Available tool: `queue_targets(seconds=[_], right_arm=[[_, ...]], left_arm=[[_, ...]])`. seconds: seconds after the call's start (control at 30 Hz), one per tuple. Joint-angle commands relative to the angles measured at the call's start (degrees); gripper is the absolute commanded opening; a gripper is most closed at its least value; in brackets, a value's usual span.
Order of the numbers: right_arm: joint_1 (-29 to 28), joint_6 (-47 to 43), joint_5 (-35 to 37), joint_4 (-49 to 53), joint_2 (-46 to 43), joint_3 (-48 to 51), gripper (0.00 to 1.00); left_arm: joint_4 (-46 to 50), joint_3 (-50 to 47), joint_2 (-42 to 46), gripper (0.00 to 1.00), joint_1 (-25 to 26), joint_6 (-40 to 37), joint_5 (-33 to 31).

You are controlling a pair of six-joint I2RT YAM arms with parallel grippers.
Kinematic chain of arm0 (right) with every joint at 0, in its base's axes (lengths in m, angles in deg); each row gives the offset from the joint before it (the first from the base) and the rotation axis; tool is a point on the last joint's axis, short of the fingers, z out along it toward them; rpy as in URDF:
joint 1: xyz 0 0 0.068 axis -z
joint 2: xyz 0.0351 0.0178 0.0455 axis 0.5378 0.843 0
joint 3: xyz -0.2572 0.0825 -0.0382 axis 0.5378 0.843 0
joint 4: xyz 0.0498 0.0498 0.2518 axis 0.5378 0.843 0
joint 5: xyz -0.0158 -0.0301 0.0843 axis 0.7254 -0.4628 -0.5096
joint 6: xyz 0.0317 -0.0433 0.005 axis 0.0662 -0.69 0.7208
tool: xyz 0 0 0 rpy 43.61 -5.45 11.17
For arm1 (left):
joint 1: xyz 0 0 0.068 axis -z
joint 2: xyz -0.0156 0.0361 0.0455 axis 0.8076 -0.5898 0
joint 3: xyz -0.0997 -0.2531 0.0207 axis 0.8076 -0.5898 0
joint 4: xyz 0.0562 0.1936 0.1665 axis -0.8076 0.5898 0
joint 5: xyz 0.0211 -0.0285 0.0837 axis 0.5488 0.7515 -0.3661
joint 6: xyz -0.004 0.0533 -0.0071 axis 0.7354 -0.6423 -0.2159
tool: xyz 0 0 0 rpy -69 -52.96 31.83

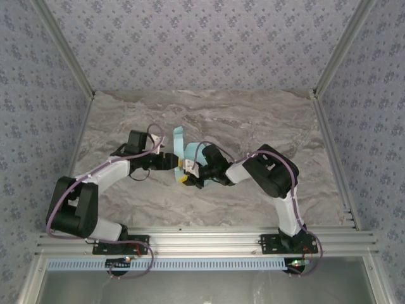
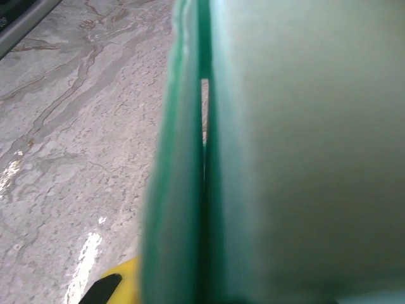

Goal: Fold the paper box

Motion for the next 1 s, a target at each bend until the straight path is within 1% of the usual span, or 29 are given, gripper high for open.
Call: queue_targets(seconds=[0.0, 0.07, 0.17, 0.27, 0.47, 0.67, 0.73, 0.77, 0.87, 0.97], right_arm=[[-1.61, -2.75, -7.83, 3.19, -0.82, -1.05, 0.16], [-1.13, -1.97, -8.60, 3.16, -1.73, -0.62, 0.23], [-0.67, 0.17, -9.99, 0.77, -2.13, -0.30, 0.25], [-0.32, 1.81, -10.17, 0.62, -2.43, -0.93, 0.26], [0.77, 4.62, -10.54, -3.38, -3.28, 0.91, 0.34], [0.92, 6.17, -9.19, -7.17, -5.40, 3.46, 0.35], [0.84, 5.85, -9.14, -6.38, -5.85, 3.03, 0.33], [0.75, 5.42, -9.13, -5.68, -6.01, 2.89, 0.30], [0.18, 3.53, -9.41, -4.35, -5.60, 2.21, 0.16], [-0.30, 0.84, -10.24, -1.06, -4.65, 0.65, 0.08]], left_arm=[[-0.45, -3.00, -0.73, 0.56, 0.50, 1.93, -3.44], [-0.88, -3.19, -0.81, 0.56, 0.54, 2.47, -3.19], [0.19, -2.77, -1.13, 0.56, 0.54, 1.84, -3.40], [-1.27, -3.59, -0.88, 0.56, 0.54, 2.79, -3.90], [-0.88, -3.88, -0.39, 0.55, 0.32, 2.80, -5.77], [-1.42, -4.56, 0.11, 0.54, 0.14, 3.35, -6.60], [-2.24, -4.92, -0.05, 0.54, 0.19, 4.00, -6.61], [-2.56, -5.06, -0.38, 0.54, 0.19, 4.22, -6.31], [-2.32, -4.66, -1.36, 0.54, 0.19, 4.47, -5.65], [-4.33, -5.75, -1.11, 0.54, 0.14, 5.98, -5.31]])
